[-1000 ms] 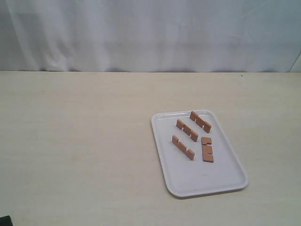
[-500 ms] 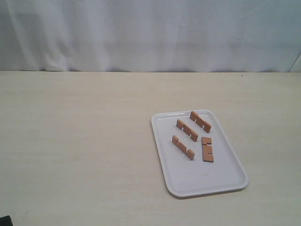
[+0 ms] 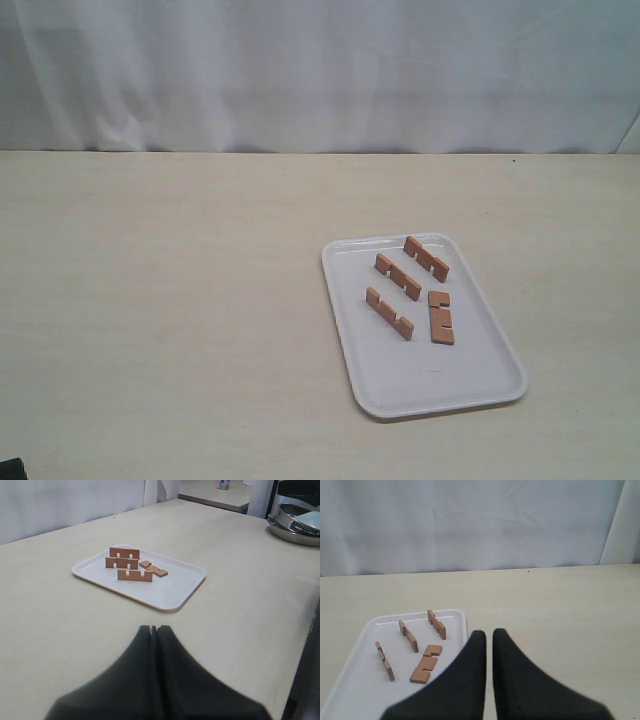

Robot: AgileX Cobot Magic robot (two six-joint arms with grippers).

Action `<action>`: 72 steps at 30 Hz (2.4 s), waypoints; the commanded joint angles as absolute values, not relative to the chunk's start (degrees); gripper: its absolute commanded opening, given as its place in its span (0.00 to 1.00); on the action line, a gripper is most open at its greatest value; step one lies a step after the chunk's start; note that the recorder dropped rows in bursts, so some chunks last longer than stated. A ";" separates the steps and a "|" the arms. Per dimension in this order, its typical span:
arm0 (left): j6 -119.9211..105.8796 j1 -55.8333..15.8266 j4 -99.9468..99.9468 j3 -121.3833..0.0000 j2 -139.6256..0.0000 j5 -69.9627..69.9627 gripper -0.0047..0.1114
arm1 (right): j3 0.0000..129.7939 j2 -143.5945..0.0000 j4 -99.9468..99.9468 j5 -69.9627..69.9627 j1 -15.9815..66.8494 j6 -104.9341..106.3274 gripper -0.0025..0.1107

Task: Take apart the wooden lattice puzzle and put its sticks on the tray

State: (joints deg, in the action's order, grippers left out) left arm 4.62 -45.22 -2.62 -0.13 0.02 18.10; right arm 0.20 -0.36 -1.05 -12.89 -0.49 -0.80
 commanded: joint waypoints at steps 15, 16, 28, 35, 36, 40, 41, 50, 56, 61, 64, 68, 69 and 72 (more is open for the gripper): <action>4.79 -45.38 -2.41 0.00 0.00 17.68 0.04 | 0.00 0.00 -1.11 -13.11 -0.79 -0.90 0.06; 4.79 -45.38 -2.41 0.00 0.00 17.68 0.04 | 0.00 0.00 -1.11 -13.11 -0.79 -0.90 0.06; 4.79 -45.38 -2.41 0.00 0.00 17.68 0.04 | 0.00 0.00 -1.11 -13.11 -0.79 -0.90 0.06; 4.79 -44.43 -2.30 0.00 0.00 17.68 0.04 | 0.00 0.00 -1.11 -13.11 -0.79 -0.90 0.06; 4.79 -42.87 -2.30 0.00 0.00 17.68 0.04 | 0.00 0.00 -1.11 -13.11 -0.79 -0.90 0.06; 4.79 -32.42 -2.30 0.00 0.00 17.68 0.04 | 0.00 0.00 -1.11 -13.11 -0.79 -0.90 0.06; 4.79 -28.09 -2.30 0.00 0.00 17.68 0.04 | 0.00 0.00 -1.11 -13.11 -0.79 -0.90 0.06; 4.79 -11.09 -2.30 0.00 0.00 17.68 0.04 | 0.00 0.00 -1.11 -13.11 -0.79 -0.90 0.06; 4.79 -11.05 -2.43 0.00 0.00 17.68 0.04 | 0.00 0.00 -1.11 -13.11 -0.79 -0.90 0.06; 4.79 -11.05 -2.80 0.00 0.00 17.68 0.04 | 0.00 0.00 -1.11 -13.11 -0.79 -0.90 0.06; 4.79 -11.05 -2.43 0.00 0.00 17.68 0.04 | 0.00 0.00 -1.11 -13.11 -0.79 -0.90 0.06; 4.79 -11.05 -2.32 0.00 0.00 16.11 0.04 | 0.00 0.00 -1.11 -13.11 -0.79 -0.90 0.06; 4.79 -11.05 -2.32 0.00 0.00 13.96 0.04 | 0.00 0.00 -1.11 -13.11 -0.79 -0.90 0.06; 4.79 -11.05 -2.32 0.00 0.00 4.41 0.04 | 0.00 0.00 -1.11 -13.11 -0.79 -0.90 0.06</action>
